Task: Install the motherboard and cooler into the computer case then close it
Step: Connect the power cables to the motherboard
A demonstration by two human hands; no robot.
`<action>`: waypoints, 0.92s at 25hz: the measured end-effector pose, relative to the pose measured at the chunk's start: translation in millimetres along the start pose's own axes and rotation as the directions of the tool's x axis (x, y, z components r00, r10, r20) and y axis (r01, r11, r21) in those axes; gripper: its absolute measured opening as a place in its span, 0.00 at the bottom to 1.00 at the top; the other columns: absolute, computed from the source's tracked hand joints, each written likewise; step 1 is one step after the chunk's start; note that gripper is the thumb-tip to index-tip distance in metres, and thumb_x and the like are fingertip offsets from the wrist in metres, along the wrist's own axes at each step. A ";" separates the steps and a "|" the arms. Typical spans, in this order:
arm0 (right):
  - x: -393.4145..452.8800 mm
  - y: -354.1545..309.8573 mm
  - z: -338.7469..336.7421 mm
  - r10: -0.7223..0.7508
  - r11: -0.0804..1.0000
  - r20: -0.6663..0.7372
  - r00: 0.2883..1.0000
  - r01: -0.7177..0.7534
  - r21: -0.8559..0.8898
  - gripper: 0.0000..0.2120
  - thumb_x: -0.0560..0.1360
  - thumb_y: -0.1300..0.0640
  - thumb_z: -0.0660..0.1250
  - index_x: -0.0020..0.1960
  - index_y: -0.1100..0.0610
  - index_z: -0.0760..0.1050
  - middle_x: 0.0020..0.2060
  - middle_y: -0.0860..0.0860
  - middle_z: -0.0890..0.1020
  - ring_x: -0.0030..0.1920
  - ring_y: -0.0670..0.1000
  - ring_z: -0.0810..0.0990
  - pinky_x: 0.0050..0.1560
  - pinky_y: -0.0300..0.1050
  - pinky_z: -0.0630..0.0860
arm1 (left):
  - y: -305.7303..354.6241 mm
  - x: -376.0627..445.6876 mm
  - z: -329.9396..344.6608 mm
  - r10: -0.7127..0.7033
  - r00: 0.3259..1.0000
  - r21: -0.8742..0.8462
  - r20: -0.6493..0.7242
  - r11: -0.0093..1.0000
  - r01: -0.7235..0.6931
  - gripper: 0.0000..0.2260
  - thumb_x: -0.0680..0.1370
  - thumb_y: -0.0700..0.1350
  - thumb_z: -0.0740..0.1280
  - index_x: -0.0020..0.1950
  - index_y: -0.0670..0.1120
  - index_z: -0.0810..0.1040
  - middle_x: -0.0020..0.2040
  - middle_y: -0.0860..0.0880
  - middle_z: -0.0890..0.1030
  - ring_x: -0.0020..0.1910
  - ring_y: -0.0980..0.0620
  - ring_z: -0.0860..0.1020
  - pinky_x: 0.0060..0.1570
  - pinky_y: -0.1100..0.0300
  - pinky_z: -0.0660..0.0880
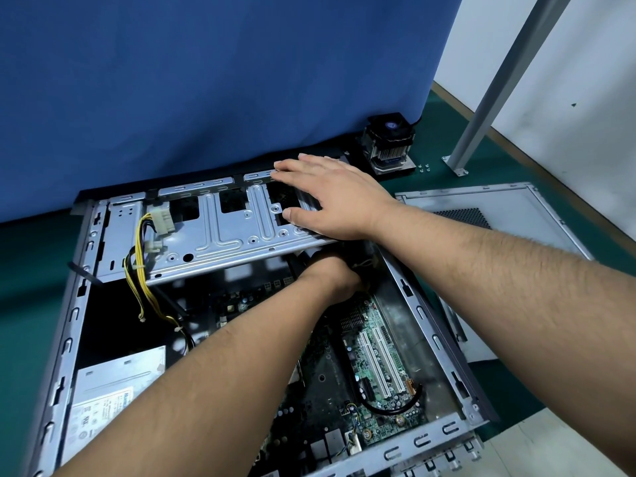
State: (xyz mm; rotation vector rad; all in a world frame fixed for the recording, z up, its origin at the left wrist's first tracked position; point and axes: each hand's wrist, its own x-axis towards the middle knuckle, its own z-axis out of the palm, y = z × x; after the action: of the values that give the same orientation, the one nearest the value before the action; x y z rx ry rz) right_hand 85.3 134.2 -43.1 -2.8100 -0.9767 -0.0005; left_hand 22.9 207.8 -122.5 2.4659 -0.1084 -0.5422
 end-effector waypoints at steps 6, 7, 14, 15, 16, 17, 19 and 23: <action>0.3 -0.1 0.3 -0.007 1.000 0.001 1.000 0.007 0.004 0.32 0.78 0.34 0.56 0.81 0.40 0.58 0.80 0.37 0.58 0.81 0.47 0.54 0.80 0.52 0.51 | -1.4 0.8 8.5 0.029 0.999 -0.011 -0.025 0.999 -0.030 0.22 0.78 0.48 0.70 0.72 0.44 0.75 0.68 0.42 0.77 0.67 0.41 0.75 0.69 0.51 0.70; 0.2 0.0 0.5 -0.008 1.000 0.001 1.000 0.008 0.002 0.32 0.78 0.34 0.56 0.81 0.40 0.58 0.80 0.37 0.58 0.81 0.47 0.54 0.80 0.52 0.51 | -1.8 0.4 9.3 0.023 0.999 -0.015 -0.037 1.000 -0.024 0.22 0.78 0.48 0.70 0.71 0.44 0.76 0.67 0.42 0.78 0.66 0.41 0.75 0.69 0.51 0.71; 0.7 0.5 1.3 -0.013 1.000 0.002 1.000 0.013 -0.010 0.32 0.78 0.33 0.55 0.81 0.40 0.57 0.80 0.37 0.58 0.81 0.47 0.53 0.80 0.52 0.51 | -5.1 -3.7 10.5 -0.044 0.997 -0.059 -0.055 0.997 0.041 0.20 0.76 0.49 0.73 0.67 0.46 0.79 0.63 0.43 0.81 0.63 0.40 0.77 0.65 0.49 0.75; 0.6 0.8 1.1 -0.014 1.000 0.003 1.000 0.014 -0.012 0.32 0.79 0.34 0.56 0.81 0.40 0.57 0.80 0.37 0.58 0.81 0.47 0.53 0.80 0.52 0.51 | -5.5 -6.4 10.7 -0.053 0.997 -0.065 -0.054 0.997 0.049 0.17 0.76 0.49 0.73 0.63 0.46 0.80 0.60 0.43 0.82 0.61 0.40 0.78 0.62 0.49 0.76; 0.3 1.1 0.6 -0.014 1.000 0.005 1.000 0.014 -0.014 0.32 0.79 0.34 0.56 0.81 0.40 0.57 0.80 0.37 0.58 0.81 0.47 0.53 0.80 0.52 0.50 | -5.6 -9.5 9.8 -0.055 0.997 -0.067 -0.049 0.996 0.052 0.14 0.76 0.49 0.73 0.59 0.46 0.81 0.58 0.43 0.83 0.59 0.40 0.79 0.59 0.50 0.77; 0.2 1.1 -0.2 -0.014 1.000 0.008 1.000 0.014 -0.014 0.31 0.80 0.35 0.56 0.81 0.40 0.57 0.80 0.37 0.58 0.81 0.47 0.53 0.80 0.52 0.50 | -5.0 -13.4 7.5 -0.046 0.998 -0.064 -0.036 0.997 0.044 0.11 0.77 0.50 0.73 0.55 0.46 0.81 0.55 0.44 0.83 0.56 0.41 0.80 0.57 0.51 0.78; 0.2 0.7 -1.4 -0.014 1.000 0.014 1.000 0.014 -0.010 0.29 0.82 0.37 0.56 0.81 0.40 0.57 0.81 0.37 0.57 0.81 0.47 0.53 0.81 0.52 0.50 | -4.4 -26.3 -1.1 0.025 1.000 -0.031 0.006 0.999 -0.025 0.10 0.79 0.51 0.71 0.55 0.46 0.83 0.56 0.46 0.84 0.56 0.43 0.80 0.56 0.54 0.77; 1.7 1.1 -0.7 -0.011 1.000 0.015 1.000 0.011 0.004 0.24 0.85 0.47 0.53 0.81 0.41 0.58 0.80 0.38 0.58 0.81 0.47 0.53 0.81 0.53 0.51 | -20.3 -79.3 -30.4 0.282 0.958 0.152 -0.046 0.950 -0.273 0.13 0.82 0.50 0.67 0.65 0.51 0.82 0.62 0.49 0.81 0.63 0.48 0.77 0.64 0.56 0.73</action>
State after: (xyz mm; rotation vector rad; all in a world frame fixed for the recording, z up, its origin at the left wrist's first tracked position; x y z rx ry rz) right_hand 87.3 134.3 -42.5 -2.8046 -0.9942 0.0208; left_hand -38.1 256.7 -83.7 2.5469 -0.4756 -0.3380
